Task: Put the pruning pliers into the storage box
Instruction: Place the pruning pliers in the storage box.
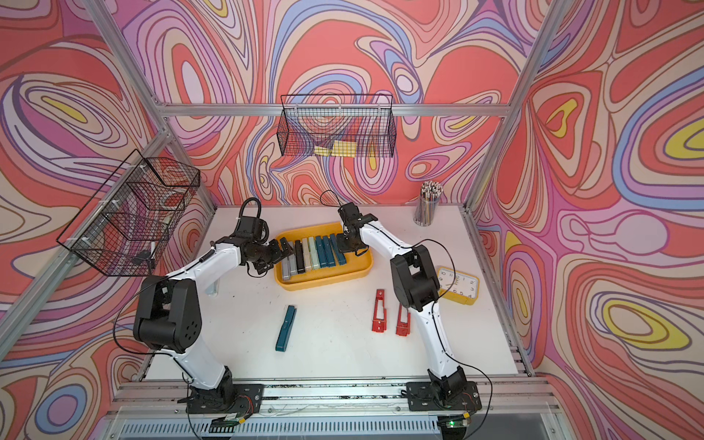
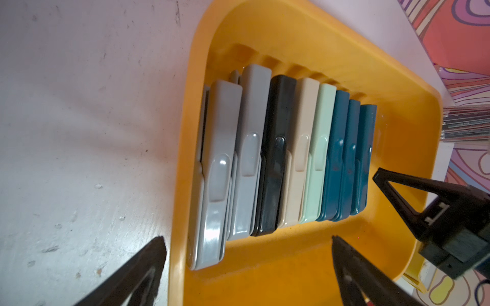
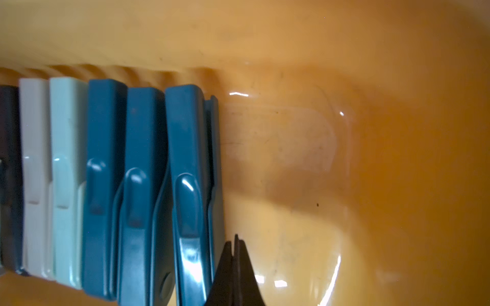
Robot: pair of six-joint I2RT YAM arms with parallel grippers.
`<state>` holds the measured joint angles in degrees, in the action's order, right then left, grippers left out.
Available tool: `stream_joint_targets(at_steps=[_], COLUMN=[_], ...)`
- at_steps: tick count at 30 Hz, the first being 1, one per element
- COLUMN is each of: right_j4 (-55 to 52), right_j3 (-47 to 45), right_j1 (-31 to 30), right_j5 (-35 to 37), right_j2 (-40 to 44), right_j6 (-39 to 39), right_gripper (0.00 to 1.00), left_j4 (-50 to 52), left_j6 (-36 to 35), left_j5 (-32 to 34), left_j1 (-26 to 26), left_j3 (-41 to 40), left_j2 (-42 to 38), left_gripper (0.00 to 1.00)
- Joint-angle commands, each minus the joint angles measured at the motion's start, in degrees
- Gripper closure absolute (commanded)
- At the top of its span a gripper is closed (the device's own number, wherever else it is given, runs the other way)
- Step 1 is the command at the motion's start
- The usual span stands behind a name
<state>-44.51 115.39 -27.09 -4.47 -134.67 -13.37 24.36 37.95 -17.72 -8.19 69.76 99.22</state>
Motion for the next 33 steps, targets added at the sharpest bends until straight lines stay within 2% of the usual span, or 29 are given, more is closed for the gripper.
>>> stream_joint_targets(at_steps=[1, 33], right_j4=[2.4, 4.4], right_j3=[-0.1, 0.6], right_j1=[0.3, 0.2], right_j5=[0.6, -6.4], right_j2=[-1.2, -4.5], right_j6=[0.0, -0.3], right_gripper=[1.00, 1.00], left_j4=[0.4, 0.2], left_j6=[-0.1, 0.1], left_j5=[0.8, 0.5], left_j1=[0.4, 0.4], left_j3=[0.3, 0.0], left_j2=[0.4, 0.9], left_gripper=[0.01, 0.01])
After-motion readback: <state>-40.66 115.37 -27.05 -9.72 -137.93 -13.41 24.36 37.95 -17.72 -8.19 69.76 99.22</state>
